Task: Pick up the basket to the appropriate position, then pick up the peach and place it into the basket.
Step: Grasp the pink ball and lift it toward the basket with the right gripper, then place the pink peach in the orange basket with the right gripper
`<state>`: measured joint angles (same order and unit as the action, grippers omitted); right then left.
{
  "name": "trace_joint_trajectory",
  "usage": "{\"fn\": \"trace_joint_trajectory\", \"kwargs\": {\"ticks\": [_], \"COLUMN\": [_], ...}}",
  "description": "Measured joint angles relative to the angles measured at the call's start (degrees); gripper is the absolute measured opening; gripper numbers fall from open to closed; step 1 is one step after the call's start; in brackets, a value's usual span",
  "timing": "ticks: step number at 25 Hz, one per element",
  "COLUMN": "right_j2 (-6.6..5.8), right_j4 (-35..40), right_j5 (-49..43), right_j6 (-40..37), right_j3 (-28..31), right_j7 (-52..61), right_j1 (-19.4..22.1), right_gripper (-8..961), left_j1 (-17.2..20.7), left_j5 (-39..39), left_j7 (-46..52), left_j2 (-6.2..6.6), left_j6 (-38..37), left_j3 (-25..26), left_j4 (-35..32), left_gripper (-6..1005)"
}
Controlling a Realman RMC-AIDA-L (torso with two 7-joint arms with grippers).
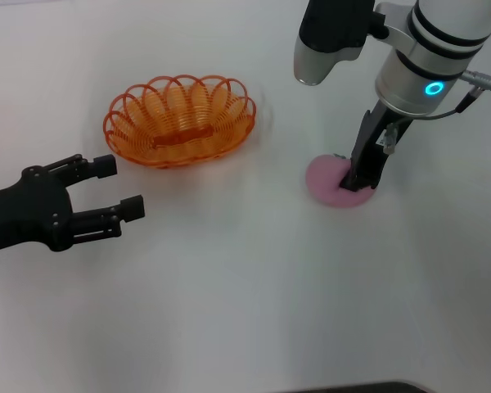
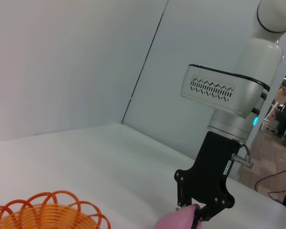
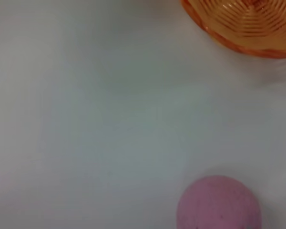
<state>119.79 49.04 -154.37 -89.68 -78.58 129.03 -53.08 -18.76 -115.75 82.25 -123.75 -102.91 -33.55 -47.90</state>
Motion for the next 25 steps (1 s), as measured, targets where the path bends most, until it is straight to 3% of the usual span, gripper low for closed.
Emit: {"fn": "trace_joint_trajectory", "kwargs": {"ticks": [12, 19, 25], "right_j2": [0.04, -0.19, 0.00], "right_j4": [0.9, 9.6, 17.1], "right_j5": [-0.3, 0.8, 0.3], "right_j6": [-0.1, -4.4, -8.9], "right_j3": [0.3, 2.4, 5.7], "right_j7": [-0.4, -0.7, -0.7], "right_j1": [0.1, 0.2, -2.6], "right_gripper": [57, 56, 57], "left_j1": [0.0, 0.0, 0.0], "left_j5": [0.0, 0.0, 0.0], "left_j7": [0.0, 0.0, 0.0], "left_j2": [0.00, 0.01, 0.08], "left_j6": [0.0, -0.1, -0.2], "left_j3": [-0.3, -0.5, -0.9], "left_j4": [0.1, 0.1, 0.1], "left_gripper": [886, 886, 886]}}
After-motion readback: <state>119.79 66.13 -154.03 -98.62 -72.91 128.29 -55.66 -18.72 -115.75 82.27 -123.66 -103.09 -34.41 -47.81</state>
